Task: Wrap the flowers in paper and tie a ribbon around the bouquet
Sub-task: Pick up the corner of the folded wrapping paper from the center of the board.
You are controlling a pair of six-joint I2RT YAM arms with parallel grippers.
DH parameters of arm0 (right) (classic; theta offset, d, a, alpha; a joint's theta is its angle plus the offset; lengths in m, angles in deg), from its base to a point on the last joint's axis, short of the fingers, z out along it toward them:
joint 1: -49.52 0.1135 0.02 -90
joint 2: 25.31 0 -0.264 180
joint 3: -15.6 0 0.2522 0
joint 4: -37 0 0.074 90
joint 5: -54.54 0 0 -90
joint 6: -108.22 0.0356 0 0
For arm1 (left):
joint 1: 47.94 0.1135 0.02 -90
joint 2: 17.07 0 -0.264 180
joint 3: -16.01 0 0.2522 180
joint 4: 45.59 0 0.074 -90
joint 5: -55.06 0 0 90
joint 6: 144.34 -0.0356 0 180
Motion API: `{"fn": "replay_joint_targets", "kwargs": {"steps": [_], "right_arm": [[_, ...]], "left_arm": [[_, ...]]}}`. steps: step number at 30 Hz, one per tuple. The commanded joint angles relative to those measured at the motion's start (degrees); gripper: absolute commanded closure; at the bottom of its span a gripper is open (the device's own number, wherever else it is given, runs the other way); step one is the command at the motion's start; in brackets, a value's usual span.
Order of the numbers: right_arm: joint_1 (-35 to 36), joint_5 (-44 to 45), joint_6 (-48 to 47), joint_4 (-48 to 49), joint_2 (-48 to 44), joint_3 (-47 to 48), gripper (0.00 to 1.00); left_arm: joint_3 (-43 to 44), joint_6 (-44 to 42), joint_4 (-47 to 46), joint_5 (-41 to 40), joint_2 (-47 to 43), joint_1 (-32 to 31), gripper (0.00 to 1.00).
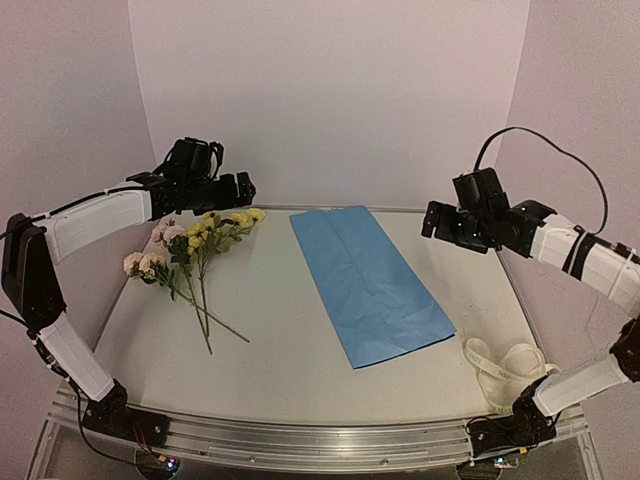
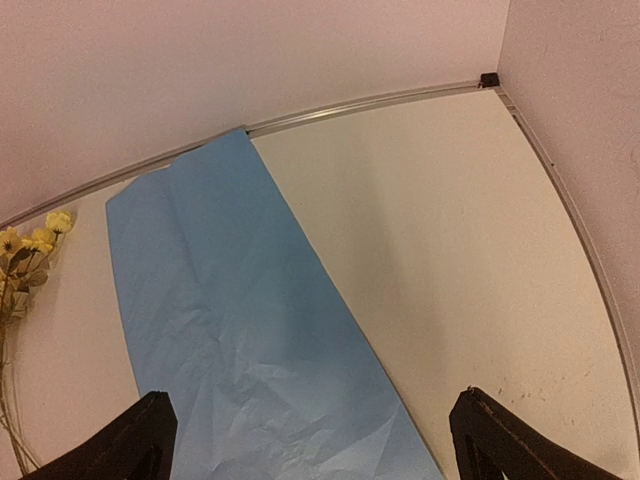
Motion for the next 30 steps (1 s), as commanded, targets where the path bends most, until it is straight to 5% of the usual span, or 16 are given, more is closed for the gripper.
{"fn": "replay_joint_targets", "kwargs": {"steps": [1,12,22,30], "right_arm": [[-4.2,-6.6,0.8,0.1,4.2,2.0,0.02],[-13.2,-16.0,4.5,3.2,9.9,-4.3,0.02],[-17.7,-22.6,11.3,9.7,6.6,-20.7,0.02],[-18.3,-27.0,16.6,14.8,1.3,-32.0,0.04]], "left_arm": [[1.3,2.1,0.2,2.1,-0.8,0.0,0.00],[1.6,10.7,-7.5,17.0,12.1,-1.6,0.00],[13.8,12.5,-6.8,22.2,28.8,-8.1,0.00],[15.4,13.3,-6.4,23.2,32.4,-9.3,0.00]]}}
